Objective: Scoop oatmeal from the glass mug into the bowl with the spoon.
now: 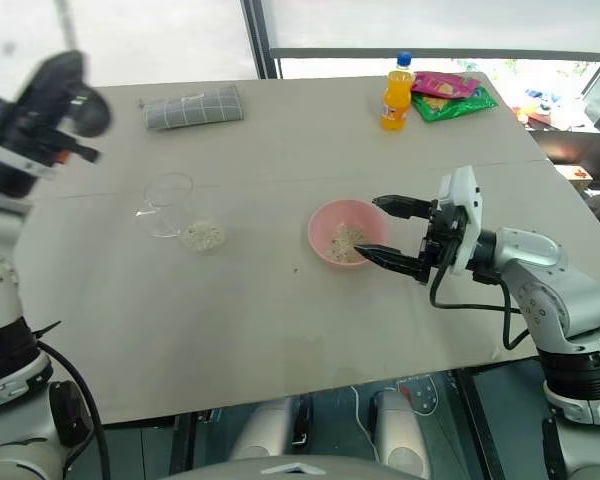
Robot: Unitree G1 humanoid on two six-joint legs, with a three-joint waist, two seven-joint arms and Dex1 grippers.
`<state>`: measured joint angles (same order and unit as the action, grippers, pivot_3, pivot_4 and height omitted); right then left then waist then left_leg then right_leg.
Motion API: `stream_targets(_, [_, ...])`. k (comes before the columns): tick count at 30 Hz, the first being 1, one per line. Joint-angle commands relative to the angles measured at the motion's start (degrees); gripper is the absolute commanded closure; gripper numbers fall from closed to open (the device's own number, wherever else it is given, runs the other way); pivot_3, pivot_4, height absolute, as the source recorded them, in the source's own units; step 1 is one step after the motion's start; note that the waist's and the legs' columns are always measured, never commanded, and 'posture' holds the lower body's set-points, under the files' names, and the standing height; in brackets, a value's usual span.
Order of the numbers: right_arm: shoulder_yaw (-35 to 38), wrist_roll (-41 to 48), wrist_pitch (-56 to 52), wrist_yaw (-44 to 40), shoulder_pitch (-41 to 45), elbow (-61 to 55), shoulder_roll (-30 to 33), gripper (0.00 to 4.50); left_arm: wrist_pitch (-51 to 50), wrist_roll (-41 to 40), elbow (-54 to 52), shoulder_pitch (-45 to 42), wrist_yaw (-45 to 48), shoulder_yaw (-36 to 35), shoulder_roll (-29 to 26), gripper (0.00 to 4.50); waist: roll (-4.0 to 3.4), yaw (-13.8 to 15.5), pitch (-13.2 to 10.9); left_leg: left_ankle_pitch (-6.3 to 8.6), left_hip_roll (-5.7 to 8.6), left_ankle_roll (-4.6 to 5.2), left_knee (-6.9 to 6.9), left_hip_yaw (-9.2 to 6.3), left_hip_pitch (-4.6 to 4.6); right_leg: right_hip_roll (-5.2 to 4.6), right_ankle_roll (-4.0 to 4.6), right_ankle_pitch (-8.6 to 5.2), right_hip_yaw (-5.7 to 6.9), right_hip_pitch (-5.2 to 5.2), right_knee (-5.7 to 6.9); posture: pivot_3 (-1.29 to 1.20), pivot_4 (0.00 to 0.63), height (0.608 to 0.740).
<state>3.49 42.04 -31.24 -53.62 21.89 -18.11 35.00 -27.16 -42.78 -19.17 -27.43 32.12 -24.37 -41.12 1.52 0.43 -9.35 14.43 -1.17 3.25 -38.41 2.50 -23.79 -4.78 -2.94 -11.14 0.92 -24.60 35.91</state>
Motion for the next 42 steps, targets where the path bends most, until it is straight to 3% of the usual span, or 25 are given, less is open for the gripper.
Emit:
stream_targets(1, [4.7, 5.5, -6.0, 12.5, 4.9, -0.7, -4.7, 0.00, -3.4, -2.6, -7.5, 4.7, 3.3, 6.5, 0.6, 4.46, -0.01, -0.7, 0.0, 0.00, -0.02, 0.00, 0.00, 0.04, 0.04, 0.09, -0.02, 0.01, -0.05, 0.00, 0.00, 0.00, 0.150, 0.740])
stream_targets(8, [8.0, 23.8, -19.2, 31.7, 10.8, -3.2, -14.1, 0.00, -7.4, -3.7, -12.3, 10.0, 2.9, 18.1, 7.0, 4.46, -0.09, -0.9, -0.1, -0.03, -0.13, -0.03, -0.01, 0.05, 0.05, 0.37, -0.03, 0.03, -0.10, -0.02, 0.16, 0.00, 0.150, 0.740])
stream_targets(11, [7.1, 25.9, -21.0, 35.0, 11.2, -3.8, -15.3, 0.00, -8.7, -4.1, -13.1, 11.7, 3.3, 22.0, 9.7, 4.46, -0.10, -0.9, -0.1, -0.03, -0.12, -0.02, -0.01, -0.01, 0.05, 0.37, -0.04, 0.03, -0.15, -0.03, 0.17, 0.00, 0.150, 0.740])
stream_targets(26, [3.0, 29.3, -24.3, 28.5, 10.0, -4.0, -13.0, 0.00, -15.6, -9.4, -10.1, 10.0, 8.5, 24.7, 11.0, 4.46, -0.09, -1.0, -0.1, -0.03, -0.12, 0.00, -0.04, -0.11, 0.04, 0.50, -0.07, 0.05, -0.26, -0.03, 0.12, 0.00, 0.150, 0.740])
stream_targets(29, [3.7, 30.0, -23.9, 29.5, 10.3, -4.0, -13.4, 0.75, -15.6, -9.2, -9.3, 9.8, 8.9, 24.5, 11.2, 4.50, -0.09, -1.0, -0.1, -0.03, -0.12, 0.00, -0.04, -0.11, 0.04, 0.50, -0.07, 0.05, -0.26, -0.03, 0.12, 0.00, 0.150, 0.740])
stream_targets(37, [5.7, 31.5, -23.6, 30.8, 10.9, -3.3, -12.2, 4.48, -17.2, -11.4, -9.3, 11.7, 10.8, 22.9, 9.5, 4.50, -0.10, -1.1, -0.1, -0.03, -0.12, 0.00, -0.04, -0.10, 0.03, 0.51, -0.07, 0.04, -0.28, -0.03, 0.11, 0.00, 0.150, 0.740])
stream_targets(42, [6.3, 31.9, -23.5, 30.5, 11.1, -2.7, -10.5, 4.48, -18.1, -12.6, -8.7, 12.6, 12.4, 21.9, 7.2, 4.50, -0.11, -1.1, -0.1, -0.03, -0.14, 0.00, -0.03, -0.12, 0.04, 0.53, -0.07, 0.04, -0.28, -0.04, 0.12, 0.00, 0.150, 0.740])
